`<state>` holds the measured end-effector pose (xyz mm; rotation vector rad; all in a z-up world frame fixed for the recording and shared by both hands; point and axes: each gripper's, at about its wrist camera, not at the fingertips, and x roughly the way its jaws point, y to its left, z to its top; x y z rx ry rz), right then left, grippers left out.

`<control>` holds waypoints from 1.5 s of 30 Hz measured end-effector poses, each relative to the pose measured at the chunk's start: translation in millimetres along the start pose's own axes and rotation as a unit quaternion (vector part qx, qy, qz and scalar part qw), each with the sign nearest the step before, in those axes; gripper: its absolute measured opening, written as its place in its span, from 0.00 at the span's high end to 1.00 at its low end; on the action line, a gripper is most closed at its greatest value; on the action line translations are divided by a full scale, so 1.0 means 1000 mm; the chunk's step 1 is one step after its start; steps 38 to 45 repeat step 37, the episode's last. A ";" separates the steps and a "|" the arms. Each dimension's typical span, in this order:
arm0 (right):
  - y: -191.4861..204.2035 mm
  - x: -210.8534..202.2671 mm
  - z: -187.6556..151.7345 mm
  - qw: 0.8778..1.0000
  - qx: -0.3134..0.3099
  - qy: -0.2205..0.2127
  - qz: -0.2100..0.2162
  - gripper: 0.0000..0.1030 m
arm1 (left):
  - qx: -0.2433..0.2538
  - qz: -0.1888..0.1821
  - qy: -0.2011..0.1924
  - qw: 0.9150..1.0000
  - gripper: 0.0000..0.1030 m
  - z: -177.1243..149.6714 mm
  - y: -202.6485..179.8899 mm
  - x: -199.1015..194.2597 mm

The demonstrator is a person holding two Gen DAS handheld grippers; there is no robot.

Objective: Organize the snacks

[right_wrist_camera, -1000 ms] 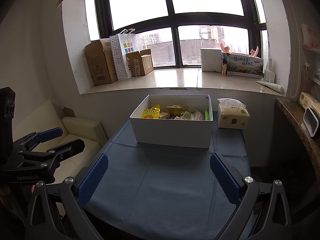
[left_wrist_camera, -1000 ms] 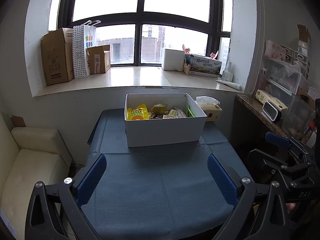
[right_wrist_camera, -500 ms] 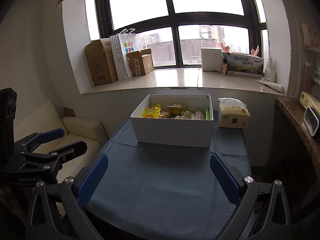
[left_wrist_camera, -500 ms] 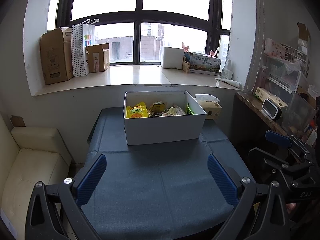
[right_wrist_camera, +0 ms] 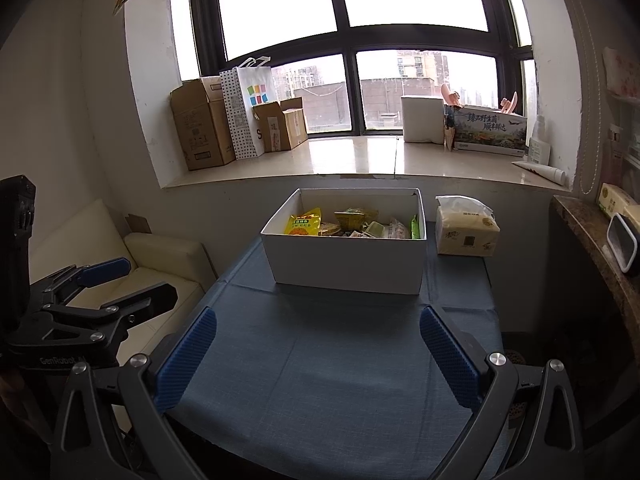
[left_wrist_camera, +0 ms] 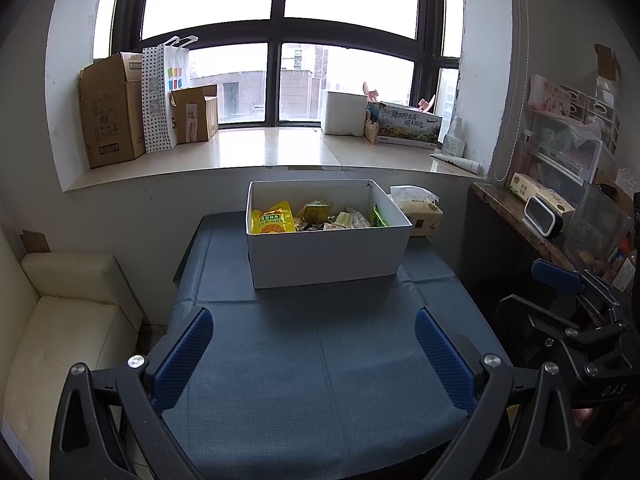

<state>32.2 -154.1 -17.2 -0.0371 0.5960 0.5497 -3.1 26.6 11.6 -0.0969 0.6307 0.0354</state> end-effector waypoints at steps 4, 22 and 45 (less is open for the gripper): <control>0.001 0.000 0.000 1.000 0.000 0.000 0.001 0.00 | 0.001 0.000 0.000 1.000 0.00 0.000 0.000 0.000; 0.001 -0.002 0.000 1.000 -0.002 0.000 0.002 0.00 | 0.001 0.002 0.002 1.000 0.00 -0.002 -0.001 0.000; 0.001 -0.003 0.000 1.000 -0.002 0.001 0.003 0.00 | 0.005 0.003 0.002 1.000 0.00 -0.002 -0.003 0.000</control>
